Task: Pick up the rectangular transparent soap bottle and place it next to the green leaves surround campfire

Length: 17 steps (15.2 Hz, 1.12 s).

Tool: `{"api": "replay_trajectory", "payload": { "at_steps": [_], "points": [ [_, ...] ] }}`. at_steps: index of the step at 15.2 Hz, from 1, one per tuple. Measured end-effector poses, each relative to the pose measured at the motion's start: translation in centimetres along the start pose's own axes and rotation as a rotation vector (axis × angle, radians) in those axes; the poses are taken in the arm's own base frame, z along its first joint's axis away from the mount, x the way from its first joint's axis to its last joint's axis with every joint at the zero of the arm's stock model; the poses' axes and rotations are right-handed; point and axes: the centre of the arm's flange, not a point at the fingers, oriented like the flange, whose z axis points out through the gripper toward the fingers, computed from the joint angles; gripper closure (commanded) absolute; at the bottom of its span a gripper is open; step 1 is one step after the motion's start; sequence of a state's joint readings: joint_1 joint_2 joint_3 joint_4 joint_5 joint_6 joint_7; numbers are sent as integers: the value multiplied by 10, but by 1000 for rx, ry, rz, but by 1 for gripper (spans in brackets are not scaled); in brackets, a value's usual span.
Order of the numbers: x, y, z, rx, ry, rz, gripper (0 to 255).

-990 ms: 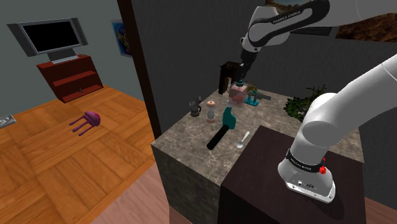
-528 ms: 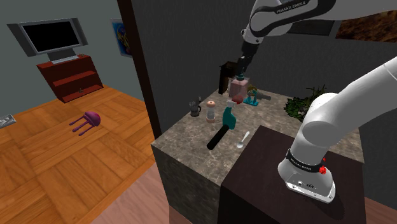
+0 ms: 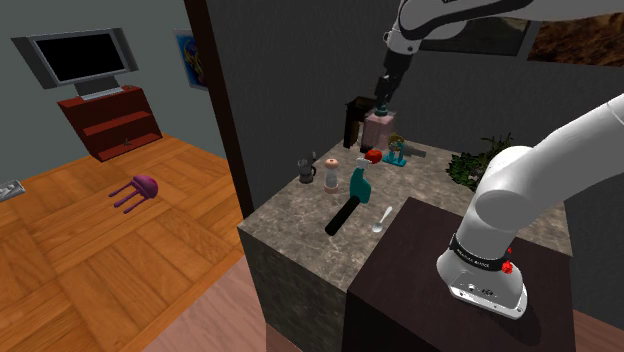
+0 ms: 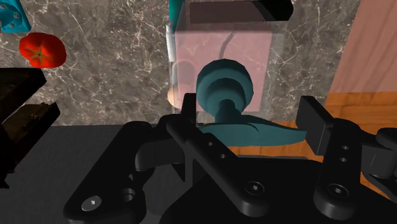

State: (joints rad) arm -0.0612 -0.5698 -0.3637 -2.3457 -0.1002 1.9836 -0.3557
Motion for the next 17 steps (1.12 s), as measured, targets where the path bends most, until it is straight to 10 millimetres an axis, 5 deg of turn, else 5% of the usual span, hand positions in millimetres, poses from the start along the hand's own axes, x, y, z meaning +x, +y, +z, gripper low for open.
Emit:
{"api": "replay_trajectory", "payload": {
  "at_steps": [17],
  "points": [
    [-183, 102, -43, 0, 1, 2, 255]
  ]
}}
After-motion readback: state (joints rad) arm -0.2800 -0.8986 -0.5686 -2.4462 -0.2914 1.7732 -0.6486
